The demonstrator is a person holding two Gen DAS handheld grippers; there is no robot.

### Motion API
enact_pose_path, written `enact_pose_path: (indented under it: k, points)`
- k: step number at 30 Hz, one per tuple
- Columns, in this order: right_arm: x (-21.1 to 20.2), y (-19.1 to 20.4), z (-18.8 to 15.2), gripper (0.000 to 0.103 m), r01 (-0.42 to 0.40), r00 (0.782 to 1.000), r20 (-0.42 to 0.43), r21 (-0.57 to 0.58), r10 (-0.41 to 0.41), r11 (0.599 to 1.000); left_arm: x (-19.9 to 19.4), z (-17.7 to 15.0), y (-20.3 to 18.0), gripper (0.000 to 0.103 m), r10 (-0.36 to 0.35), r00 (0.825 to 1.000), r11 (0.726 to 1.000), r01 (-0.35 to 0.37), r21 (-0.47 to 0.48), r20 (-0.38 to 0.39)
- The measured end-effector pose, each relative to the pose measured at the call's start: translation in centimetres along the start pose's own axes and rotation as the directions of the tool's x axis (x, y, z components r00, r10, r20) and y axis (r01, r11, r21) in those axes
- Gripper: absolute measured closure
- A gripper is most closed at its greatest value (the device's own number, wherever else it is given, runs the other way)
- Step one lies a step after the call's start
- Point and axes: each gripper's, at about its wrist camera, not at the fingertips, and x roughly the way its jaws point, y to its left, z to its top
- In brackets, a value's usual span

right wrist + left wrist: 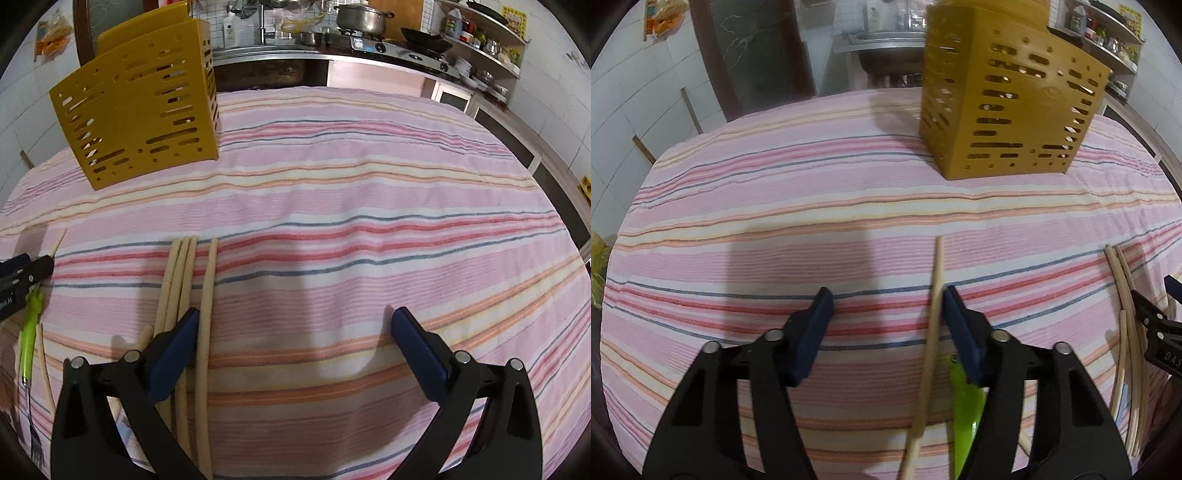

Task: Organize utensils
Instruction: 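Grasp a wooden chopstick with the left tool while the right tool grasps another chopstick, then lift both held chopsticks and lower them into the yellow slotted holder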

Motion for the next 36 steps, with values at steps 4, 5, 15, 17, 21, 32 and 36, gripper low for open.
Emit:
enact_pose_path:
  k: [4,5,15,17,21,32,36]
  points:
    - [-0.5,0.6,-0.3,0.021,-0.007,0.999,0.032,-0.023,0.008,1.0,-0.5,-0.1,-0.4,0.066,-0.01,1.0,1.0,0.01,0.014,-0.009]
    - [-0.7,0.8,-0.4,0.027,-0.011,0.999,0.042,-0.033,0.012,0.999,-0.6,-0.1,-0.5,0.069,-0.013,1.0,1.0,0.013,0.009,-0.013]
    - [-1.1,3.4,0.0,0.087,-0.043,0.996,0.073,-0.084,0.049,0.996,-0.1,0.5,-0.5,0.084,-0.006,1.0,0.999,0.006,-0.045,-0.008]
    - [-1.0,3.5,0.4,0.089,-0.041,0.997,0.067,-0.078,0.046,0.996,-0.1,0.4,-0.2,0.086,-0.018,1.0,0.998,0.018,-0.061,-0.002]
    - [-0.5,3.5,1.1,0.09,-0.048,0.997,0.053,-0.069,0.052,0.996,-0.2,0.2,0.6,0.092,-0.043,0.999,0.997,0.044,-0.068,0.01]
    - [0.2,3.1,2.2,0.096,-0.068,0.995,0.07,-0.043,0.071,0.997,-0.1,0.2,1.9,0.098,-0.081,0.996,0.99,0.084,-0.11,0.03]
    - [-0.9,2.4,2.3,0.097,-0.083,0.988,0.127,-0.028,0.085,0.996,-0.9,0.2,1.9,0.098,-0.062,0.996,0.991,0.07,-0.113,0.068]
